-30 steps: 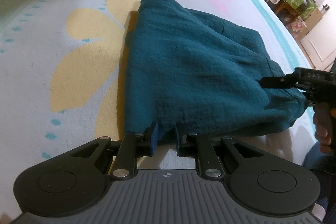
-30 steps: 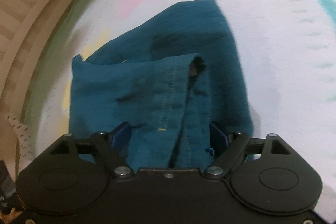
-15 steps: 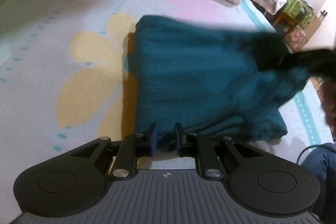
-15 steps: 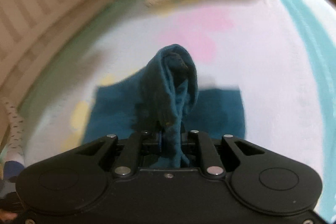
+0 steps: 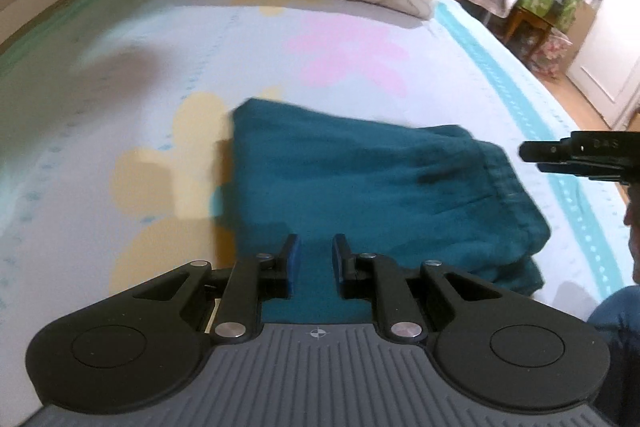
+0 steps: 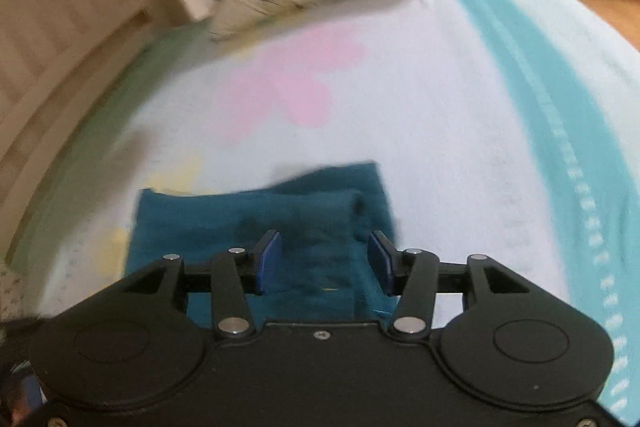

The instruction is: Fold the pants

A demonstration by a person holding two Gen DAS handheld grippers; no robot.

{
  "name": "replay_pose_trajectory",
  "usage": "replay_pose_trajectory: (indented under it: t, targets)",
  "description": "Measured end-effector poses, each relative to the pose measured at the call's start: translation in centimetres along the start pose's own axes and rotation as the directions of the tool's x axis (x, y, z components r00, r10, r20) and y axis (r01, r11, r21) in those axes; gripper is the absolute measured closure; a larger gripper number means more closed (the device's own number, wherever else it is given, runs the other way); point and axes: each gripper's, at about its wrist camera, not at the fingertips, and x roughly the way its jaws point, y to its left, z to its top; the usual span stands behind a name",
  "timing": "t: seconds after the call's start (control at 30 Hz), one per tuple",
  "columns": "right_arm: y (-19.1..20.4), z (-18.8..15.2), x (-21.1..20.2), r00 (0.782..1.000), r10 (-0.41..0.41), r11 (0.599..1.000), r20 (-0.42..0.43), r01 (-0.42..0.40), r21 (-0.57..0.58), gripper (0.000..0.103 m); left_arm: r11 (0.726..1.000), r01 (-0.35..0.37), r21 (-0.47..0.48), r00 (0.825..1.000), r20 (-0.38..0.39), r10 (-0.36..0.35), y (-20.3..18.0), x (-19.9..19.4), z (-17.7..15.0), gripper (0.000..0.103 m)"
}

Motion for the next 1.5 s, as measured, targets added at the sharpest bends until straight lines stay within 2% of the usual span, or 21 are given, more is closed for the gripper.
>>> replay_pose_trajectory:
  t: [0.1,0.2,0.3,0.33,0.43,0.53,0.73,0.83,1.0,1.33,1.5]
  targets:
    - [1.6,-1.5,1.0,0.998,0.014,0.999,-0.058,-0.016,-0.043,0.047,0.999,0.017,0.035,0.999,-0.038,-0.015,-1.8,2.1,-0.1,0.086]
    - [0.9,-3.3,2.4,0.988,-0.037,0.998,-0.15,0.028,-0.061,0.048,0.998,0.024,0.066,0.996,-0.083,-0.018,-3.1,3.5,-1.1,0.086]
    - [0.2,-5.2,4.0,0.967,-0.104,0.994,-0.232,0.092,-0.062,0.05,0.996,0.017,0.088,0.989,-0.149,-0.004,-3.5,4.7,-3.1,0.086]
    - [-0.2,-5.7,3.9,0.97,-0.102,0.994,-0.221,0.091,-0.059,0.051,0.996,0.009,0.093,0.984,-0.175,0.007,-3.6,5.3,-4.0,0.086]
    - [-0.4,-5.7,3.7,0.976,-0.091,0.995,-0.199,0.079,-0.065,0.051,0.995,-0.006,0.102,0.99,-0.138,0.02,-3.7,5.4,-5.1,0.086]
    - [-1.0,-6.1,3.8,0.979,-0.083,0.996,-0.187,0.073,-0.057,0.051,0.997,-0.017,0.078,0.989,-0.146,0.029,-3.8,5.6,-5.0,0.086]
    - [-0.4,-6.5,4.0,0.983,-0.067,0.998,-0.172,0.062,-0.031,0.051,0.998,0.016,-0.064,0.988,-0.15,-0.026,-2.4,6.0,-4.6,0.087]
    - [-0.5,-6.8,4.0,0.984,-0.058,0.998,-0.17,0.057,-0.01,0.051,0.996,0.016,-0.093,0.986,-0.163,-0.031,-2.3,5.9,-4.3,0.087]
    - [-0.2,-6.9,4.0,0.984,-0.066,0.998,-0.168,0.063,-0.024,0.051,0.996,-0.009,-0.086,0.986,-0.167,-0.005,-2.8,6.0,-4.3,0.087]
    - [0.3,-7.0,4.1,0.984,-0.078,0.996,-0.163,0.07,-0.057,0.049,0.992,-0.128,0.017,0.984,-0.126,0.129,-5.8,6.1,-5.1,0.086]
    - [0.4,-7.1,4.1,0.984,-0.078,0.996,-0.16,0.069,-0.057,0.048,0.988,-0.147,0.042,0.981,-0.119,0.151,-6.3,6.1,-5.2,0.086]
